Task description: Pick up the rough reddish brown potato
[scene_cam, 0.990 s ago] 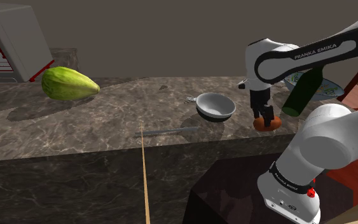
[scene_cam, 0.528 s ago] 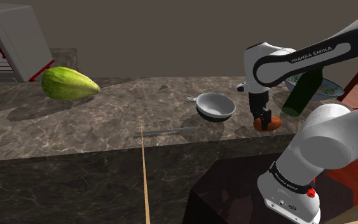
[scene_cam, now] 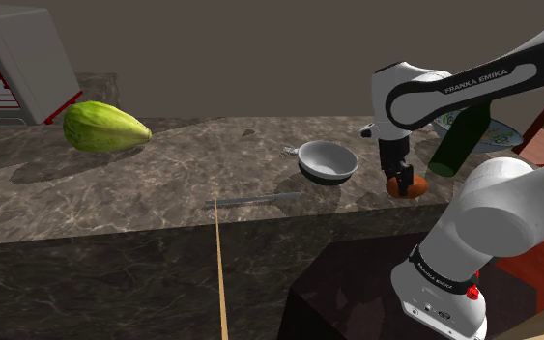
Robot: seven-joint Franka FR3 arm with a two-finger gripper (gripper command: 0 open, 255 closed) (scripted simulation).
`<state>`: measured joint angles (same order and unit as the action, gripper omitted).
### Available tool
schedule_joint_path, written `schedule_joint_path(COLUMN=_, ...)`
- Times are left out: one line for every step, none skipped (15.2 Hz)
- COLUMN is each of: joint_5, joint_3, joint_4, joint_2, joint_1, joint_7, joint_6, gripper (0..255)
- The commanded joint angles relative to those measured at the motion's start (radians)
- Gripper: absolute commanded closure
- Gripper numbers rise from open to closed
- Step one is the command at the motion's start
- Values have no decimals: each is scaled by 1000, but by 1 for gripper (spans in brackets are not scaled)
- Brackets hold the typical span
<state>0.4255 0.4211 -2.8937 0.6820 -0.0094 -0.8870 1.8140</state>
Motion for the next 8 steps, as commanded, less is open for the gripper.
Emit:
schedule_joint_path(joint_5=-8, joint_3=-10, joint_4=13, joint_2=21, joint_1=1, joint_7=-3, joint_6=-34, gripper=255)
schedule_joint_path(joint_5=-13, joint_3=-15, joint_4=21, joint_2=31, joint_1=1, joint_7=-5, joint_6=-53, gripper=255)
schedule_joint_path(joint_5=-17, joint_3=-20, joint_4=29, joint_2=42, joint_1=1, joint_7=-7, joint_6=-71, gripper=255)
schedule_joint_path(joint_5=-21, joint_3=-25, joint_4=38, joint_2=51, joint_1=2, joint_7=-9, joint_6=-89, gripper=255)
schedule_joint_path(joint_5=-26, joint_3=-30, joint_4=46, joint_2=60, joint_1=2, joint_7=-11, joint_6=-106, gripper=255)
schedule_joint_path(joint_5=-30, joint_3=-35, joint_4=55, joint_2=69, joint_1=3, joint_7=-13, joint_6=-124, gripper=255)
schedule_joint_path(joint_5=-34, joint_3=-40, joint_4=65, joint_2=77, joint_1=3, joint_7=-15, joint_6=-141, gripper=255)
schedule_joint_path(joint_5=-38, joint_3=-44, joint_4=74, joint_2=85, joint_1=4, joint_7=-17, joint_6=-157, gripper=255)
